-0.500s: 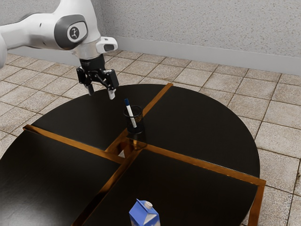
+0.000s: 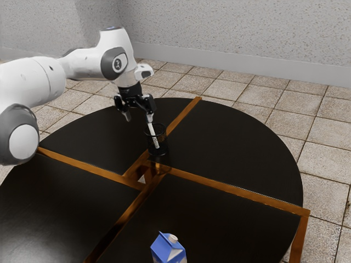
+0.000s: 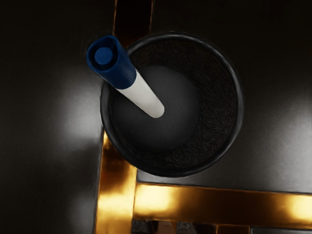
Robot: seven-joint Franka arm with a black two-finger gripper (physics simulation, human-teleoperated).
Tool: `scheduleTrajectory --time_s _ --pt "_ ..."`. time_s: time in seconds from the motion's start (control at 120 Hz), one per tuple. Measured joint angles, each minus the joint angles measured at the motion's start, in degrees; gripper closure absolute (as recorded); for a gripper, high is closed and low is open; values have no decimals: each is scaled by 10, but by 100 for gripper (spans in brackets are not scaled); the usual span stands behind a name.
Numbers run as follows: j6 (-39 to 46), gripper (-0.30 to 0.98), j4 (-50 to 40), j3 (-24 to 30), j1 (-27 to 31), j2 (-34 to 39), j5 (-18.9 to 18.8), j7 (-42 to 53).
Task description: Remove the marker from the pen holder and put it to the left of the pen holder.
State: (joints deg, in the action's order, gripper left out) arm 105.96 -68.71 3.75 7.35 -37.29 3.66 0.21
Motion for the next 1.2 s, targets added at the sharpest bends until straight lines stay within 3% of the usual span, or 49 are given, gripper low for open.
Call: scheduleTrajectory --time_s 0.192,0.4,0.633,0.917,1.2 --pt "11 0 100 17 19 -94 23 12" --pt "26 0 137 17 25 -133 47 23" --pt "0 1 241 2 18 -197 51 31" --pt "-27 54 246 0 18 -197 52 34" --pt "-41 72 250 0 17 -195 49 35"
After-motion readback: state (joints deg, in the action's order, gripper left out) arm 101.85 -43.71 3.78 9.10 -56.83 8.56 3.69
